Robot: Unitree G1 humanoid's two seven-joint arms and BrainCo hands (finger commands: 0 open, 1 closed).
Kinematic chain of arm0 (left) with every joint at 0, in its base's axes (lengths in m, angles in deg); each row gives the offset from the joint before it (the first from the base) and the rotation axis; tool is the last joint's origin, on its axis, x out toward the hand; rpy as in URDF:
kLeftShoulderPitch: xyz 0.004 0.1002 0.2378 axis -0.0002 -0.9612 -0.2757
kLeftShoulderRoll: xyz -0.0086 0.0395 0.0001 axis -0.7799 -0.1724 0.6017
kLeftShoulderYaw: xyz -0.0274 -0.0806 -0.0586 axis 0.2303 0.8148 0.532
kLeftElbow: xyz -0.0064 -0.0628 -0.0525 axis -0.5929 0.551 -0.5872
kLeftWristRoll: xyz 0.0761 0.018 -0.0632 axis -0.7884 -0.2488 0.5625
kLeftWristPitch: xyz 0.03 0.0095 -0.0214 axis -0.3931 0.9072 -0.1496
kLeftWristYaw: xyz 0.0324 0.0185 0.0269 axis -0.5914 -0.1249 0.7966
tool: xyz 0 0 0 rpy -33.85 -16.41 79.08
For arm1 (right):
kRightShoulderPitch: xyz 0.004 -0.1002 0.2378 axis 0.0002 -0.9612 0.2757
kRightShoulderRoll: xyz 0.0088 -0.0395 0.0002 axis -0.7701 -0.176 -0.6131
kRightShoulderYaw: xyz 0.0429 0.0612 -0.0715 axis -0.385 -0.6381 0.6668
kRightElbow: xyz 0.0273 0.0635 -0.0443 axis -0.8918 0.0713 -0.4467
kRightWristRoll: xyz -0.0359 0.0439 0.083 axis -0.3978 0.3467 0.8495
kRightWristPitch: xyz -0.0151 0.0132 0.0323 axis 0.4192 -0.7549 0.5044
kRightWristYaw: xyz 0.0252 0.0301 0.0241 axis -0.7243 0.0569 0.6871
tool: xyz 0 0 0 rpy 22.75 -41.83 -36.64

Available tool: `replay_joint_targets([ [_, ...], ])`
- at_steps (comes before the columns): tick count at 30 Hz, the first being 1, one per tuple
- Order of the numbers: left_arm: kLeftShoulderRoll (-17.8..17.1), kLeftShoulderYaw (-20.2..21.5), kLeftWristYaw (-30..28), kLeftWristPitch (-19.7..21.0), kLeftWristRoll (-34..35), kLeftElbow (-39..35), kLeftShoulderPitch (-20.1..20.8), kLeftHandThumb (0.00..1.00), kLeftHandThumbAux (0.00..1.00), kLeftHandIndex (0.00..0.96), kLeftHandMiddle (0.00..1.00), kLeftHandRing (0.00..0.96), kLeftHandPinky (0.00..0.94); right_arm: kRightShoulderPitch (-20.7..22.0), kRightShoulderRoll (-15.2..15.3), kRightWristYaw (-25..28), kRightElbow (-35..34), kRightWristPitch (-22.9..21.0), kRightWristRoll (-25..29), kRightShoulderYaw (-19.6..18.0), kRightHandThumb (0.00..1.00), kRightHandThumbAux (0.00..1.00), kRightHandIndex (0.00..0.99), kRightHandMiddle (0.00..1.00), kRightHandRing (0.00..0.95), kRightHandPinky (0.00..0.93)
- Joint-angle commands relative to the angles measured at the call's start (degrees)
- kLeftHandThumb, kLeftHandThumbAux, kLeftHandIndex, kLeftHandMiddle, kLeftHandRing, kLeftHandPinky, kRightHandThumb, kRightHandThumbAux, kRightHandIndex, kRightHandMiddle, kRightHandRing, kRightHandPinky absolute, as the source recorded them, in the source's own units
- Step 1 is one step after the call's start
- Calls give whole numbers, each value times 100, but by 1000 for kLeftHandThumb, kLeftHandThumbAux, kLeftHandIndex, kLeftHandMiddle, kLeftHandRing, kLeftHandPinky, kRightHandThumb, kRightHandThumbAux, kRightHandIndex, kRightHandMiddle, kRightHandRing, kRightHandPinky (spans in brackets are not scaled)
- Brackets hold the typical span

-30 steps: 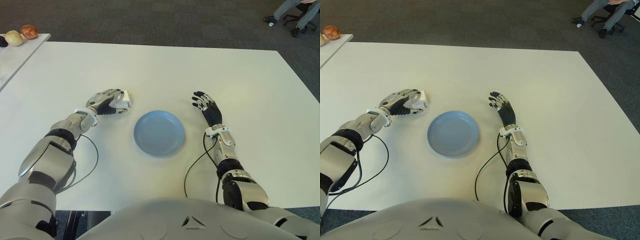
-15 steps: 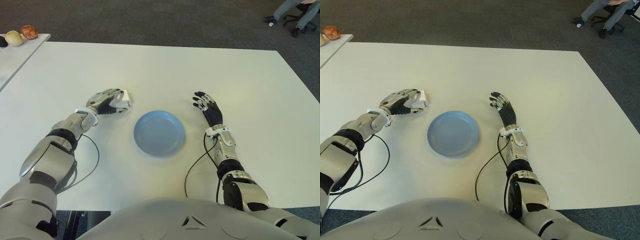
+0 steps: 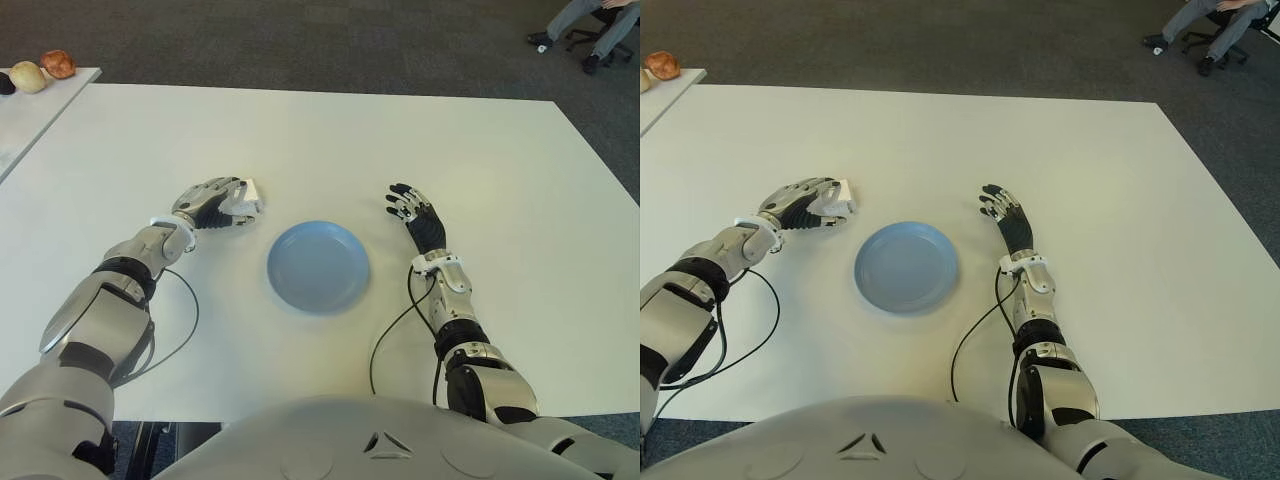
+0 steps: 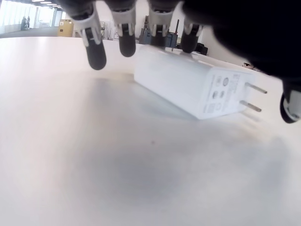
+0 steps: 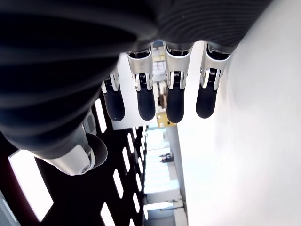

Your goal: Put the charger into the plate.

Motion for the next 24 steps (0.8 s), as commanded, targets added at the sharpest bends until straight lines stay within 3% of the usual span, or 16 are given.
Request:
replay_joint_targets([
  [1,66,-117,-205,167,-159,134,-166,331,333,0,0,66,219,-418,-56,-77,226,-365,4,7,236,631,195,202,197,243],
  [6,64,-110,-147,212,-156,110,-188,372,321,0,19,108,262,-419,-49,-83,215,-402,1,14,232,635,190,200,196,240],
  [12,61,-239,299,282,-335,100,-239,467,318,16,133,206,321,-410,-41,-67,228,-429,10,10,222,635,184,195,192,234],
  [19,57,-403,851,309,-534,116,-244,554,343,209,312,336,386,-429,-33,-87,200,-419,-21,34,202,625,178,189,182,221],
  [24,83,-452,1257,343,-632,130,-243,596,370,358,493,478,468,-425,-26,-96,208,-428,-24,42,193,625,179,190,181,225],
])
